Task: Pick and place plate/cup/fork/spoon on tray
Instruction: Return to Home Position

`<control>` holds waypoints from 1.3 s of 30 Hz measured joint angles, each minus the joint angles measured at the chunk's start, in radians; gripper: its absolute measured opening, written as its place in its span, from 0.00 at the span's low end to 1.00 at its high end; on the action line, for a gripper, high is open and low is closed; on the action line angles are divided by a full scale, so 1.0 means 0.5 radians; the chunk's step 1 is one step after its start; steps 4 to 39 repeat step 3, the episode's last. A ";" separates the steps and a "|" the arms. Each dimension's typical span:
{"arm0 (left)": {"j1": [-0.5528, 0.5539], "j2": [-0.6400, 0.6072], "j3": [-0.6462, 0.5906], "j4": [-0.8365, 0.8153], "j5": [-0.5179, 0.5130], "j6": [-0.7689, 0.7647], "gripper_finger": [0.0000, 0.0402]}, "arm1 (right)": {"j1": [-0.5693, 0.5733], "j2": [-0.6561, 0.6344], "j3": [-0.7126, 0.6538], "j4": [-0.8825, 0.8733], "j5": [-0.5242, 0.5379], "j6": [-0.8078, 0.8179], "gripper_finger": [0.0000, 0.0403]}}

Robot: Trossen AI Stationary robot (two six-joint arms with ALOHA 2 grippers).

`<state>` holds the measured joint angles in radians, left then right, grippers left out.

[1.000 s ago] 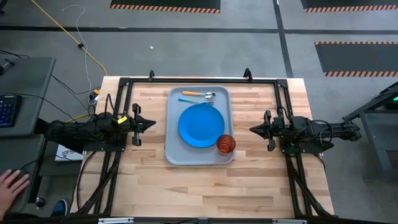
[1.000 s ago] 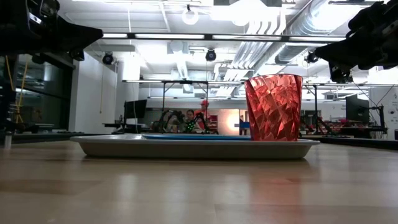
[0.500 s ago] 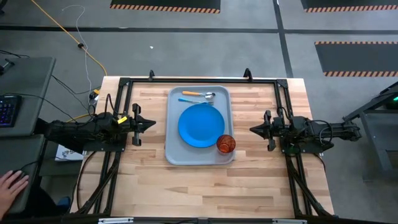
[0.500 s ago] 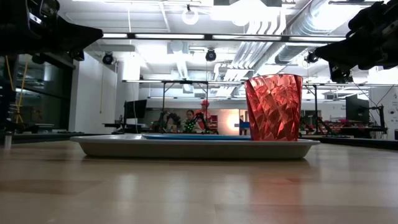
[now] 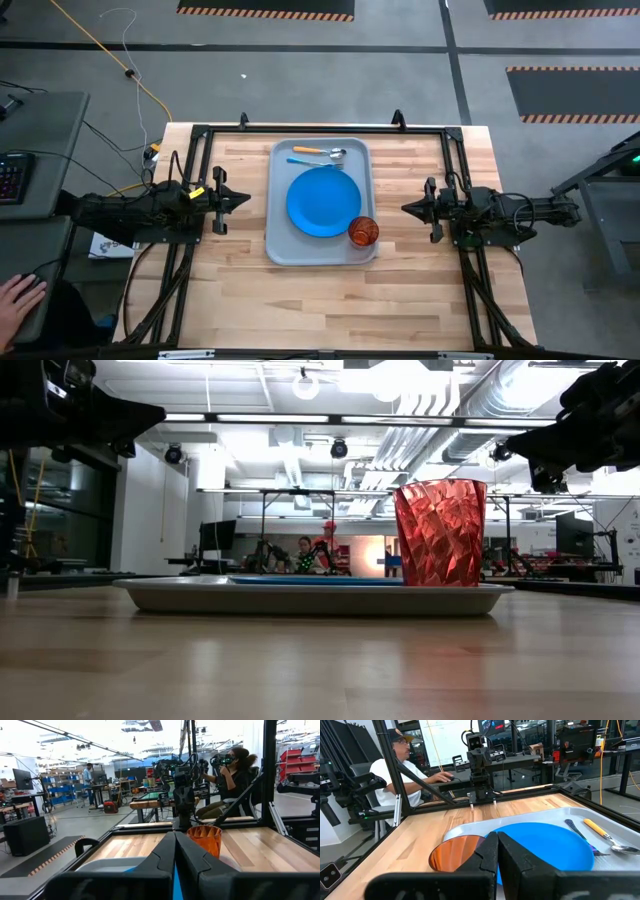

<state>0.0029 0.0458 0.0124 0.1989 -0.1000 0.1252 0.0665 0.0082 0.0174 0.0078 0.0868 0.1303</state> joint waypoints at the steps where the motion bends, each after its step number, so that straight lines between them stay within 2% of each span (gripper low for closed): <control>1: 0.001 0.000 0.000 0.000 0.000 0.001 0.00 | -0.001 0.000 0.000 0.000 0.001 0.001 0.00; 39: 0.001 0.000 0.000 0.000 0.000 -0.001 0.00 | 0.000 0.000 0.000 0.000 0.000 0.000 0.00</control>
